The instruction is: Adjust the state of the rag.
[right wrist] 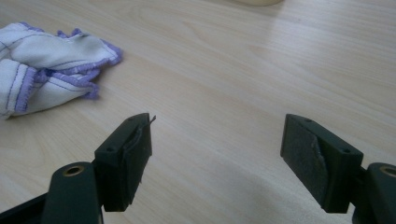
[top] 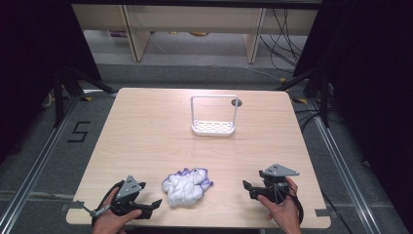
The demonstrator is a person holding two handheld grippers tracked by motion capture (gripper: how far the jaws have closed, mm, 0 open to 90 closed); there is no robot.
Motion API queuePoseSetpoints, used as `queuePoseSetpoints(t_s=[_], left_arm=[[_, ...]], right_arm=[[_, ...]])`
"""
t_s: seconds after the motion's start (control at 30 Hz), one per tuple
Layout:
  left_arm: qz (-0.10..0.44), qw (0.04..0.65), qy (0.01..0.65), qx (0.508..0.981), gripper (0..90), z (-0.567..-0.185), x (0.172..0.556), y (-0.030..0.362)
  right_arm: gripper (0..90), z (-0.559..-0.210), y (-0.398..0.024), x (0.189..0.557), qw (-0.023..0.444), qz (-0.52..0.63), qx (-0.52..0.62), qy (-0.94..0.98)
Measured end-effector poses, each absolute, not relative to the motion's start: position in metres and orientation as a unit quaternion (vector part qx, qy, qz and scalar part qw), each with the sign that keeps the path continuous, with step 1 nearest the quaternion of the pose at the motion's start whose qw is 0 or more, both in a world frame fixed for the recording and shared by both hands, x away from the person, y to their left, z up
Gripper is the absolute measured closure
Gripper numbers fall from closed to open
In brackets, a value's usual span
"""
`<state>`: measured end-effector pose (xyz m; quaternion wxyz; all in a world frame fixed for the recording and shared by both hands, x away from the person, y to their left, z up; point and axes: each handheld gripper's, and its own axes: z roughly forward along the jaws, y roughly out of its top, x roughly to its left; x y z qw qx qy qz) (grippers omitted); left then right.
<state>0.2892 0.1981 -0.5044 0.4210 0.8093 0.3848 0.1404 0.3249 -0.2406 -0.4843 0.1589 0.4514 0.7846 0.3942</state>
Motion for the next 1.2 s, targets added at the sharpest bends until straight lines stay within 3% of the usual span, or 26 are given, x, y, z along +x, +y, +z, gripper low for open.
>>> queuePoseSetpoints(t_s=[0.27,0.77,1.03,1.2], left_arm=[[0.149,0.413,0.381,0.814,15.0,-0.503,0.291,0.200],[0.118,0.463,0.381,0.791,19.1,-0.491,0.299,0.188],[0.098,0.477,0.367,0.793,27.3,-0.475,0.321,0.168],[0.074,0.477,0.358,0.799,37.0,-0.464,0.339,0.145]], right_arm=[[28.3,-0.482,-0.237,0.324,0.167,0.393,0.440,0.790],[28.1,-0.483,-0.240,0.327,0.174,0.394,0.447,0.784],[28.3,-0.483,-0.242,0.328,0.176,0.399,0.447,0.781],[28.2,-0.483,-0.244,0.328,0.173,0.394,0.452,0.782]])
